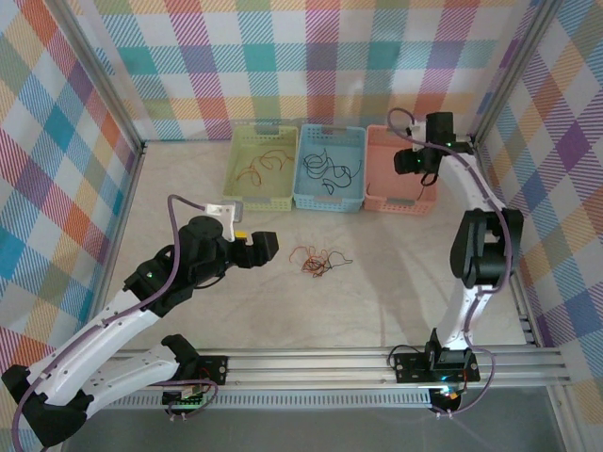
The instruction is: Untangle the cables
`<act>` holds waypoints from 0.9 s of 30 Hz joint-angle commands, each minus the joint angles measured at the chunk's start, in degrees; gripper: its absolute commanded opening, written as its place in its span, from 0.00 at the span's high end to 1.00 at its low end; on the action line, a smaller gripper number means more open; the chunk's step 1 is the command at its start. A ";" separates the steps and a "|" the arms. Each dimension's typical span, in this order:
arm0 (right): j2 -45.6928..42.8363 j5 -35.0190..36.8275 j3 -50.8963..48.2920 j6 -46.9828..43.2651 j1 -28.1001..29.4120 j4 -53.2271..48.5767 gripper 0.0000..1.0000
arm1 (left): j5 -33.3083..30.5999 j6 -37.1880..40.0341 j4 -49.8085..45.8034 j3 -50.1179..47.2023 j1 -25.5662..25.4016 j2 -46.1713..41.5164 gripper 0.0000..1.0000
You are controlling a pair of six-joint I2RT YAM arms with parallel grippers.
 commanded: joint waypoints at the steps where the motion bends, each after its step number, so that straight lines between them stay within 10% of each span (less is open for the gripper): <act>1: -6.32 -3.46 -2.69 5.00 0.40 2.47 0.39 | 1.49 0.32 1.89 -0.62 0.69 0.81 0.10; 14: -19.34 -23.96 -28.86 10.04 17.50 8.09 0.56 | 10.98 -2.21 8.53 -2.89 1.11 14.25 0.16; 27: -9.90 -29.75 -33.25 -2.14 21.57 5.97 0.59 | 18.65 -7.30 19.53 -3.43 1.12 31.14 0.22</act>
